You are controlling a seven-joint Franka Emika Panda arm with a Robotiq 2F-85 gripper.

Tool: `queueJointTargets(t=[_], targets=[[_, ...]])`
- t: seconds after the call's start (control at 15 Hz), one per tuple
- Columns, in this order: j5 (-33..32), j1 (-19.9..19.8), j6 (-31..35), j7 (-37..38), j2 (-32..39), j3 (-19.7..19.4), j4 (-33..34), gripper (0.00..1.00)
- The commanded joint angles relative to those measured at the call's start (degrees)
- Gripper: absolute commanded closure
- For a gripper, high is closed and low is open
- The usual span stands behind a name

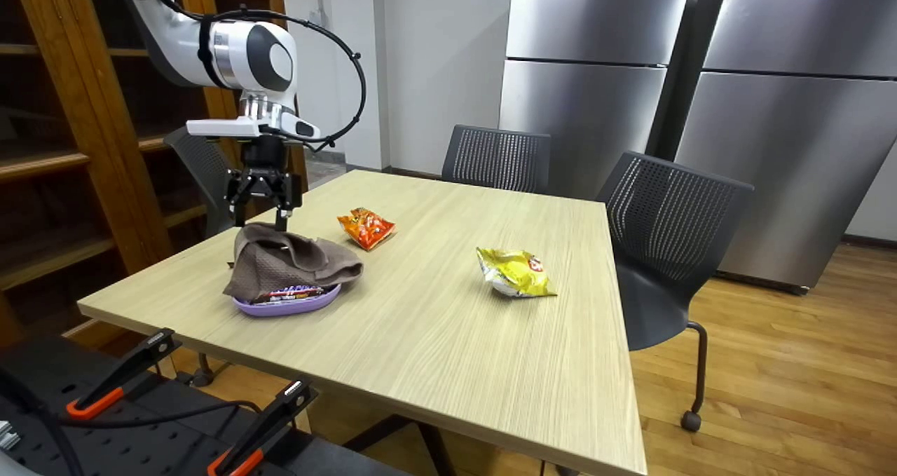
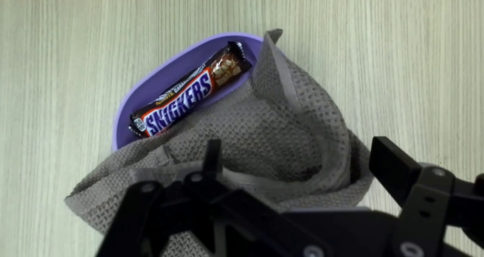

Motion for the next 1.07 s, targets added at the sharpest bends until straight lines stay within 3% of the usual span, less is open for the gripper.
queueJointTargets(t=[0.0, 0.27, 0.33, 1.0], targets=[[-0.36, -1.00, -0.76, -3.91, -2.43, 0.92, -2.04, 0.00], [-0.94, -1.03, 3.28, -6.16, -4.35, 0.69, -5.01, 0.00], [-0.32, -0.64, 1.08, -4.57, -1.08, 0.56, -1.57, 0.00], [-0.20, -1.30, 3.10, -6.32, -2.30, 0.72, -3.45, 0.00]])
